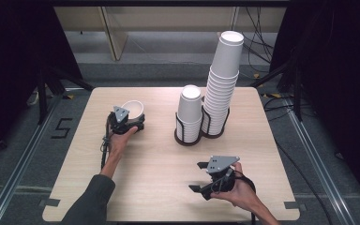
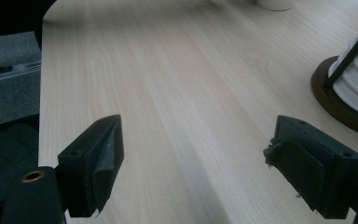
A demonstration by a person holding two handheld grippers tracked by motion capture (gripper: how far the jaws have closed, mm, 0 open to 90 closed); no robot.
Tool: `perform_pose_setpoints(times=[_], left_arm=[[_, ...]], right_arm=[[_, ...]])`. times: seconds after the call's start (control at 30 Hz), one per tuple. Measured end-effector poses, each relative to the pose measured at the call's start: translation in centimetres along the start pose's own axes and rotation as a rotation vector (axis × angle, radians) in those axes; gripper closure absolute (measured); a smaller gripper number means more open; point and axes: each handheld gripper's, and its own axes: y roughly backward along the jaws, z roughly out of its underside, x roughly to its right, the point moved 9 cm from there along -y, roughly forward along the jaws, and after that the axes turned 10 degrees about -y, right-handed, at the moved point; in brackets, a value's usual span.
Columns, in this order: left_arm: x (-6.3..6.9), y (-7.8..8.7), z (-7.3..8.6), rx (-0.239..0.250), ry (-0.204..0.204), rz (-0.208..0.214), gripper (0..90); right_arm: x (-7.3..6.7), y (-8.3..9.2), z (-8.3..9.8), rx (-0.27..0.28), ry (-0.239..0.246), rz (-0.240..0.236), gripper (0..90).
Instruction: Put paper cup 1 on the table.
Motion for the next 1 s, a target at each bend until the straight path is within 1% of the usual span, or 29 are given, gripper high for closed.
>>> perform_pose_setpoints(times=[0.07, 0.17, 0.2, 0.27, 0.3, 0.33, 0.37, 0.43, 0.5, 0.57, 0.63, 0.7, 0.73, 0.77, 0.8, 0.83, 0.87, 1.0], left_arm=[[0.0, 0.0, 0.2, -0.003, 0.006, 0.003, 11.6], [0.0, 0.1, 0.2, 0.002, 0.002, -0.001, 11.8], [0.0, 0.1, 0.2, 0.003, 0.008, 0.002, 11.8], [0.0, 0.1, 0.4, -0.004, -0.006, 0.007, 12.0], [0.1, 0.1, 0.5, -0.009, -0.013, 0.009, 11.9], [0.1, 0.2, 0.6, -0.014, -0.017, 0.010, 12.0], [0.1, 0.3, 0.6, -0.017, -0.015, 0.013, 12.4], [0.1, 0.4, 0.7, -0.018, -0.007, 0.018, 12.7], [0.1, 0.6, 0.7, -0.030, -0.006, 0.023, 12.8], [0.3, 0.8, 0.9, -0.036, -0.003, 0.036, 13.0], [0.4, 0.8, 1.3, -0.063, -0.015, 0.040, 13.1], [0.4, 0.8, 1.7, -0.075, -0.022, 0.036, 14.3], [0.5, 0.8, 1.7, -0.070, -0.018, 0.037, 14.2], [0.5, 0.9, 1.9, -0.078, -0.017, 0.042, 14.3], [0.5, 1.0, 2.0, -0.087, -0.008, 0.047, 14.3], [0.5, 1.0, 2.1, -0.093, -0.012, 0.045, 14.3], [0.5, 1.1, 2.2, -0.096, -0.016, 0.044, 14.3], [0.5, 1.7, 2.3, -0.102, -0.003, 0.047, 14.4]], right_arm=[[0.0, 0.0, 0.0, 0.000, -0.001, -0.002, 18.0], [0.0, 0.1, 0.0, 0.001, -0.001, 0.002, 18.0], [0.1, 0.1, 0.0, 0.001, -0.001, 0.003, 18.0], [0.0, 0.1, 0.0, -0.005, -0.004, 0.000, 18.0], [0.0, 0.1, -0.1, 0.002, 0.006, 0.005, 18.0], [0.0, 0.2, 0.0, -0.003, 0.008, 0.004, 18.0], [0.0, 0.1, -0.1, 0.003, 0.011, 0.003, 18.1], [0.0, 0.2, -0.1, -0.002, 0.009, 0.003, 18.1], [-0.1, 0.2, 0.0, -0.008, -0.002, -0.003, 18.1], [-0.1, 0.2, -0.1, -0.003, 0.002, -0.005, 18.1], [-0.1, 0.2, -0.1, 0.001, -0.003, -0.002, 18.2], [0.0, 0.3, -0.1, 0.005, -0.002, 0.000, 18.2], [0.0, 0.3, -0.1, 0.004, -0.002, 0.001, 18.2], [0.1, 0.4, -0.1, 0.008, -0.001, 0.005, 18.2], [0.0, 0.5, -0.1, 0.002, -0.011, 0.000, 18.1], [0.1, 0.5, -0.2, 0.012, -0.009, 0.004, 18.1], [0.2, 0.7, -0.1, 0.006, -0.012, 0.009, 18.1], [0.5, 1.0, -0.1, 0.008, -0.016, 0.012, 18.1]])
